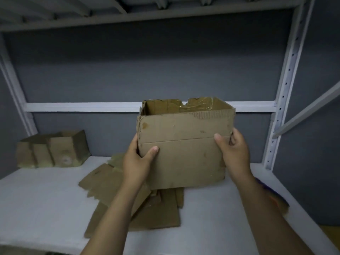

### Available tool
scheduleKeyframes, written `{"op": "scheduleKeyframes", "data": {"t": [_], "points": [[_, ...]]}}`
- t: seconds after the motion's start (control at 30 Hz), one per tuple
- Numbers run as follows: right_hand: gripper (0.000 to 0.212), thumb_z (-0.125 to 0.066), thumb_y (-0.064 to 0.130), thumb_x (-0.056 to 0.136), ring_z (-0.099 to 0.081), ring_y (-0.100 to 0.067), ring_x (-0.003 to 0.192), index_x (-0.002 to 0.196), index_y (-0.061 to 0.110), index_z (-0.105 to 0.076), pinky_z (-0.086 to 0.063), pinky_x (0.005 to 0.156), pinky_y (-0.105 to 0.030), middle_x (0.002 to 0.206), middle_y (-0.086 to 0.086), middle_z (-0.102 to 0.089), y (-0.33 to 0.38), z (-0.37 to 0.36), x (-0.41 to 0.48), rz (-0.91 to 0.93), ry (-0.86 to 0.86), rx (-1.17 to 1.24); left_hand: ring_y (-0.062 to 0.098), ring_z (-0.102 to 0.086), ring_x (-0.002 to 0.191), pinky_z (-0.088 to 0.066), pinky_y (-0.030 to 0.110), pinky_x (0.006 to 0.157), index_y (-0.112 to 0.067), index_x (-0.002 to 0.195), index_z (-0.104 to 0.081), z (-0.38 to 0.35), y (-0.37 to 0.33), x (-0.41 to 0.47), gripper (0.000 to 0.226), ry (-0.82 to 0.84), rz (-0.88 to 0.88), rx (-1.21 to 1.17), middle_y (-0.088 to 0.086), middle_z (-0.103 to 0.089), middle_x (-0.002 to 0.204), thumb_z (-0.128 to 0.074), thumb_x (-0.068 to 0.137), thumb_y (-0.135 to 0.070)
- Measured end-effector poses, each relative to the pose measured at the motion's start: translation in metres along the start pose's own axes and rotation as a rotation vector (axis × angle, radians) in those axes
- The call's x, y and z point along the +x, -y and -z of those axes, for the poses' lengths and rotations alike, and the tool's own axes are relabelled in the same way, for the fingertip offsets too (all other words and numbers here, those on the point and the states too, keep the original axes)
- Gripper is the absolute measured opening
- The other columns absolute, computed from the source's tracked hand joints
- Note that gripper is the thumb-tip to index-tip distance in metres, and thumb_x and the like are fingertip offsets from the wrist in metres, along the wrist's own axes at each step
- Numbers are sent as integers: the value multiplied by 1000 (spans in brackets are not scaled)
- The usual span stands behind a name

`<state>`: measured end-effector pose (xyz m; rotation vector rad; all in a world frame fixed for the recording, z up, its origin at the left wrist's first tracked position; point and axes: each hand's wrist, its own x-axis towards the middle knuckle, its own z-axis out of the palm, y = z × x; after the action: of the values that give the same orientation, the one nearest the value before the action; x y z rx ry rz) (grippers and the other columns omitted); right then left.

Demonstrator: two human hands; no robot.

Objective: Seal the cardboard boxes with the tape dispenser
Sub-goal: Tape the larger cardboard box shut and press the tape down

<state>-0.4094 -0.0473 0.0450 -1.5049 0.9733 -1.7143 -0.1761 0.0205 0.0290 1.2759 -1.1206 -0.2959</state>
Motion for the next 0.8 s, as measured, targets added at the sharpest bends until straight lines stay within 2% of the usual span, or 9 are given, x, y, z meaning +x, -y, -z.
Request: {"op": "scheduleKeyframes", "data": {"t": [0.17,0.3,0.47,0.53,0.67,0.77,0.8], "points": [[29,-65,27,89,-62,-2,98,117,29,-59,-53,80,-27,106,18,-66,32,-90,-60,-29,36,4,12,-58,110,-51,40,96,-29,141,-44,120,11,5,63,-11,30,123,-9,-60,127,-70,84,-36],[31,-66,28,88,-62,-4,100,119,28,-59,-54,80,-27,109,17,-65,44,-166,-104,-74,105,41,12,-59,109,-53,40,92,-32,140,-44,211,27,2,61,-72,62,164,-11,-61,125,-70,85,-36],[29,-65,22,89,-56,7,90,115,31,-56,-45,65,-12,98,25,-58,50,-258,-139,-93,228,78,12,-57,109,-52,38,93,-30,142,-42,308,54,3,62,-147,131,167,-9,-59,128,-69,87,-33],[29,-66,24,89,-54,7,87,113,33,-54,-43,61,-12,96,24,-57,49,-298,-148,-94,284,67,12,-56,109,-51,35,92,-29,142,-41,344,69,7,61,-183,150,173,-9,-58,128,-68,88,-32],[32,-68,22,87,-62,-4,93,115,33,-58,-51,63,-15,105,15,-65,33,-379,-164,-105,380,73,12,-55,108,-48,32,90,-27,139,-44,408,107,23,56,-255,183,192,-8,-58,126,-68,88,-26],[39,-70,23,85,-64,-10,97,122,26,-59,-56,74,-25,111,8,-67,13,-438,-166,-118,439,61,12,-56,107,-47,32,89,-26,141,-43,451,142,46,58,-283,217,221,-8,-59,125,-68,88,-25],[39,-70,22,85,-64,-10,96,123,24,-59,-55,73,-23,110,8,-66,6,-459,-166,-119,460,48,11,-56,106,-47,31,87,-26,141,-44,464,154,56,58,-288,225,231,-8,-60,124,-68,88,-25]]}}
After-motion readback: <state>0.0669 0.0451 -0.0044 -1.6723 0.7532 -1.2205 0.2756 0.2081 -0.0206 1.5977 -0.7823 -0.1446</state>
